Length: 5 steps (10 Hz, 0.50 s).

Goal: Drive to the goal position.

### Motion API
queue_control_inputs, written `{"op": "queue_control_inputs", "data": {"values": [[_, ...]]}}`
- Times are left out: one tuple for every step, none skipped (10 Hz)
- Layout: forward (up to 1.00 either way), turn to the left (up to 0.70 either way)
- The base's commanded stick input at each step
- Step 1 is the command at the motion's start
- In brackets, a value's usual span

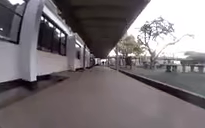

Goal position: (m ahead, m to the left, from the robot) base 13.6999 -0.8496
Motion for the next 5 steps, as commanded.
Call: {"op": "queue_control_inputs", "data": {"values": [[0.70, 0.00], [0.70, 0.00], [0.70, 0.00], [0.70, 0.00], [0.70, 0.00]]}}
